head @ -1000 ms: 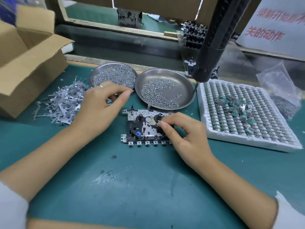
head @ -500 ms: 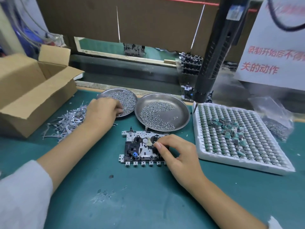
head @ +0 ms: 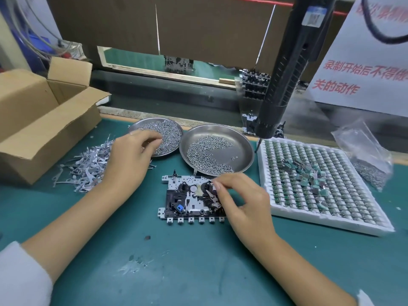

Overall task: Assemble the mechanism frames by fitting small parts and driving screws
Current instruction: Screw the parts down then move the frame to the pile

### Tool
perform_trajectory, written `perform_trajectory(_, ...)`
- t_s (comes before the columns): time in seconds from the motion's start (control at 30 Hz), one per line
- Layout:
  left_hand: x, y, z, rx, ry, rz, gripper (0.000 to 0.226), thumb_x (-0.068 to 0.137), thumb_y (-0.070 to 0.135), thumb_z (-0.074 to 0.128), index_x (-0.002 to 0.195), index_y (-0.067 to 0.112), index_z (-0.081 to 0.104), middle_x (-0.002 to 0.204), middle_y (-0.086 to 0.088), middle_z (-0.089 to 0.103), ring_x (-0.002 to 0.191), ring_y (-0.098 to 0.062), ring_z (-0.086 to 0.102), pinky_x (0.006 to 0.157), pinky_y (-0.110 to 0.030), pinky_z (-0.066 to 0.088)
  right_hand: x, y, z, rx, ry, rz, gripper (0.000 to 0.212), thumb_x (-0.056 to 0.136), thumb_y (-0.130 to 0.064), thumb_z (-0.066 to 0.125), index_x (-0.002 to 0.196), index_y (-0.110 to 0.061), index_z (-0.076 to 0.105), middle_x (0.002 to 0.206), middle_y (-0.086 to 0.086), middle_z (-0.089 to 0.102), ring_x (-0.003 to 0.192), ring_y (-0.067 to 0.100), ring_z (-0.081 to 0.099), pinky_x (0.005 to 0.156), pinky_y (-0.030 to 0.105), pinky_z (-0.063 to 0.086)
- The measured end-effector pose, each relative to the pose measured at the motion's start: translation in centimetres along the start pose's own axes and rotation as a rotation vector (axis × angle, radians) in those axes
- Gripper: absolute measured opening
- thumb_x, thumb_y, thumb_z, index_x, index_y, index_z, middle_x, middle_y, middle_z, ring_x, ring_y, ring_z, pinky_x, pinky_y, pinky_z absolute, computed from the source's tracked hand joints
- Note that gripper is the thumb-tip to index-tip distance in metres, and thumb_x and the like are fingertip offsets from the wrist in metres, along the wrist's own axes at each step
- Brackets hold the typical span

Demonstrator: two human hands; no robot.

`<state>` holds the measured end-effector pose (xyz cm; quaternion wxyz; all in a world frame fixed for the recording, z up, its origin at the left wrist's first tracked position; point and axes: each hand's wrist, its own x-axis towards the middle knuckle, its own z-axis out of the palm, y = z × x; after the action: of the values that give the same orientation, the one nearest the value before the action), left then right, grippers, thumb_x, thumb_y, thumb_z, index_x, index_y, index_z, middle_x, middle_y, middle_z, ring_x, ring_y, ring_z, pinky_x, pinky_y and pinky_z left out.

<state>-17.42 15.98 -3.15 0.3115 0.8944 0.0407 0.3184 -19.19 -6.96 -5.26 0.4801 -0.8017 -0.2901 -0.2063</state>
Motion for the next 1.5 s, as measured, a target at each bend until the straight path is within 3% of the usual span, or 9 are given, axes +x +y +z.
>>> perform_trajectory(0.1,-0.9,0.7,0.1,-0.242,0.03,-0.134,0.01,0.088,0.014,0.067,0.096,0.016,0.073,0.084,0.011,0.068,0.071,-0.004,0.06,0.072,-0.003,0.042,2.9,0.1,-0.3,-0.166,-0.038,0.051,0.017,0.089,-0.005,0.062,0.104,-0.006,0.07,0.1,0.002,0.068,0.093,0.009,0.059,0.086,0.019,0.046)
perform_trajectory(0.23,-1.7,1.9,0.9,-0.542,0.024,-0.289,0.014,0.087,0.013,0.067,0.087,0.027,0.068,0.077,0.013,0.067,0.065,0.006,0.061,0.066,-0.005,0.045,7.0,0.9,0.5,-0.5,-0.461,0.299,0.038,0.093,-0.014,0.057,0.131,-0.014,0.056,0.122,0.01,0.063,0.112,0.023,0.058,0.094,0.029,0.042)
perform_trajectory(0.37,-3.2,2.9,1.5,-0.648,-0.033,-0.303,0.017,0.085,0.01,0.068,0.092,0.026,0.069,0.082,0.011,0.07,0.073,0.0,0.065,0.07,-0.009,0.049,8.5,1.4,1.3,-0.554,-0.501,0.428,0.017,0.087,-0.004,0.063,0.1,0.003,0.069,0.1,0.02,0.066,0.09,0.03,0.064,0.082,0.039,0.054)
perform_trajectory(0.53,-3.8,3.3,1.9,-0.638,-0.057,-0.252,0.012,0.083,0.016,0.069,0.089,0.027,0.072,0.078,0.013,0.072,0.072,-0.002,0.063,0.07,-0.012,0.049,8.4,2.2,1.3,-0.486,-0.369,0.388,0.006,0.078,-0.003,0.073,0.08,-0.007,0.077,0.083,0.009,0.073,0.081,0.021,0.065,0.078,0.031,0.053)
perform_trajectory(0.73,-4.3,3.7,2.1,-0.689,-0.061,-0.236,0.014,0.082,0.014,0.07,0.087,0.028,0.071,0.082,0.014,0.071,0.077,0.0,0.064,0.074,-0.012,0.047,7.5,2.3,0.6,-0.23,-0.154,0.401,0.011,0.081,-0.007,0.073,0.077,-0.017,0.075,0.069,-0.019,0.059,0.059,-0.006,0.053,0.059,0.003,0.041)
perform_trajectory(0.87,-4.5,4.1,2.1,-0.725,-0.056,-0.185,0.01,0.081,0.018,0.07,0.087,0.026,0.07,0.084,0.014,0.071,0.078,-0.001,0.064,0.074,-0.01,0.046,6.7,1.0,-0.5,0.221,-0.055,0.461,0.018,0.081,-0.004,0.073,0.075,-0.022,0.072,0.072,-0.004,0.071,0.069,0.009,0.066,0.071,0.024,0.055)
perform_trajectory(1.0,-4.9,4.2,2.2,-0.711,-0.095,-0.098,0.009,0.08,0.029,0.066,0.088,0.032,0.069,0.087,0.014,0.07,0.083,-0.005,0.064,0.079,-0.017,0.048,5.0,-0.3,-0.6,0.485,-0.057,0.504,0.017,0.079,-0.001,0.073,0.081,-0.018,0.073,0.074,0.001,0.074,0.072,0.012,0.07,0.066,0.018,0.053)
perform_trajectory(1.1,-5.1,4.2,2.3,-0.706,-0.097,-0.028,0.012,0.082,0.028,0.067,0.09,0.037,0.067,0.089,0.015,0.069,0.086,-0.007,0.064,0.081,-0.022,0.049,3.9,-0.7,-0.5,0.679,-0.041,0.574,0.02,0.071,-0.005,0.076,0.089,-0.012,0.071,0.076,0.008,0.073,0.072,0.017,0.071,0.067,0.021,0.054)
perform_trajectory(1.5,-5.3,4.0,2.6,-0.717,-0.093,0.028,0.021,0.074,0.031,0.076,0.092,0.038,0.068,0.084,0.013,0.069,0.08,-0.007,0.065,0.078,-0.019,0.049,3.2,-1.1,0.1,0.813,-0.18,0.616,0.013,0.069,-0.022,0.07,0.078,-0.016,0.078,0.074,0.003,0.07,0.071,0.012,0.064,0.069,0.02,0.052)
